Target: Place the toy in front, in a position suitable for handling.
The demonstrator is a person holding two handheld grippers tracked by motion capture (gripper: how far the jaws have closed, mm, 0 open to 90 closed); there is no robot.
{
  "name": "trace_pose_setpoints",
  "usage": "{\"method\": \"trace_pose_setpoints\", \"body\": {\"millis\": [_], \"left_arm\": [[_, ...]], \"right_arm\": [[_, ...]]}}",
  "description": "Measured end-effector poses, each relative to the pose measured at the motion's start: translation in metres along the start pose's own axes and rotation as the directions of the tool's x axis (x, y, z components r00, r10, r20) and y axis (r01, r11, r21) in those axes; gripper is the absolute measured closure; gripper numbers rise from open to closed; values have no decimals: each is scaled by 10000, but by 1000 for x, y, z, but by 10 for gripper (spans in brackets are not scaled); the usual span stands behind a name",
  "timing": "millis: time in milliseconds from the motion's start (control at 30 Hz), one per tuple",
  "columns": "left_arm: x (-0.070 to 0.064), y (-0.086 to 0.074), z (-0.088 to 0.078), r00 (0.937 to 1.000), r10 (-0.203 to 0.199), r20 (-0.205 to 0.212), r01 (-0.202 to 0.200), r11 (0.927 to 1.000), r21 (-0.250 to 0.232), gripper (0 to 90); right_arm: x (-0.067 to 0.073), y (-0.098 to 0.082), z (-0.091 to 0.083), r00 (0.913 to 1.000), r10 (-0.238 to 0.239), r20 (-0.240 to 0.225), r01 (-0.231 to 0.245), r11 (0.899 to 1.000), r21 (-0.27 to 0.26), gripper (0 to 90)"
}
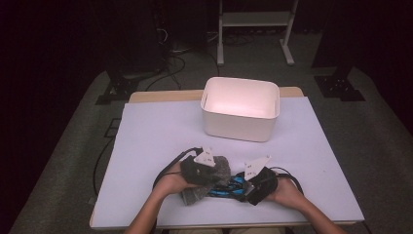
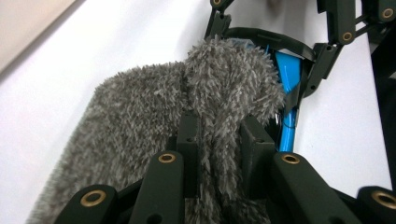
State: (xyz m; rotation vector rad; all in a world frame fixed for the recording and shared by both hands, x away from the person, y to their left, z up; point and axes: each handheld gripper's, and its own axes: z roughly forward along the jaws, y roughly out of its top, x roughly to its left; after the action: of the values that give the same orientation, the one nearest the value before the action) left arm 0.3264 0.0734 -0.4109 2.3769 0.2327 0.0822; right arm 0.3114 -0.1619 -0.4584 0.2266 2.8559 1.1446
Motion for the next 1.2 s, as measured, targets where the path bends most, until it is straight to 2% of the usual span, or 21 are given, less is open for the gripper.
{"method": "trace_pose_setpoints", "body": {"millis": [133,167,300,467,533,633,767,833,933,1100,1200], "left_arm": [[-5,9,9,9971,184,740,-156,9992,-378,735],[-7,11,11,9968,313,735,-298,9993,-215,735],[-7,10,10,9984,438,366,-443,9989,140,736],[-1,3,-1,9999,9,-151,-2,9989,463,730],[-1,3,-2,9998,-46,-173,55,9986,519,731],[-5,8,5,9993,-25,364,17,9997,235,733],[-11,22,19,9948,387,939,-408,9990,204,732],[-15,28,27,9935,722,876,-762,9962,431,732],[-14,31,26,9929,865,817,-924,9931,718,736],[-15,26,16,9940,973,495,-1026,9876,1189,743],[-15,21,9,9952,933,304,-963,9876,1238,743]], "right_arm": [[1,3,3,10000,-4,37,4,10000,-34,229],[1,4,4,10000,21,25,-21,10000,-48,229],[0,3,4,10000,31,29,-30,9999,-122,228],[0,3,4,10000,36,21,-35,9999,-114,228],[0,3,4,10000,24,2,-24,10000,-86,229],[0,4,4,10000,-21,11,21,10000,-52,230],[-2,7,7,10000,1,-10,-1,10000,-60,230],[-2,8,8,10000,19,-37,-19,10000,-61,229],[-2,8,8,10000,-6,-29,6,10000,-76,229],[-2,7,8,10000,13,-27,-13,10000,-88,230],[-2,7,8,10000,-11,-24,10,10000,-98,229]]}}
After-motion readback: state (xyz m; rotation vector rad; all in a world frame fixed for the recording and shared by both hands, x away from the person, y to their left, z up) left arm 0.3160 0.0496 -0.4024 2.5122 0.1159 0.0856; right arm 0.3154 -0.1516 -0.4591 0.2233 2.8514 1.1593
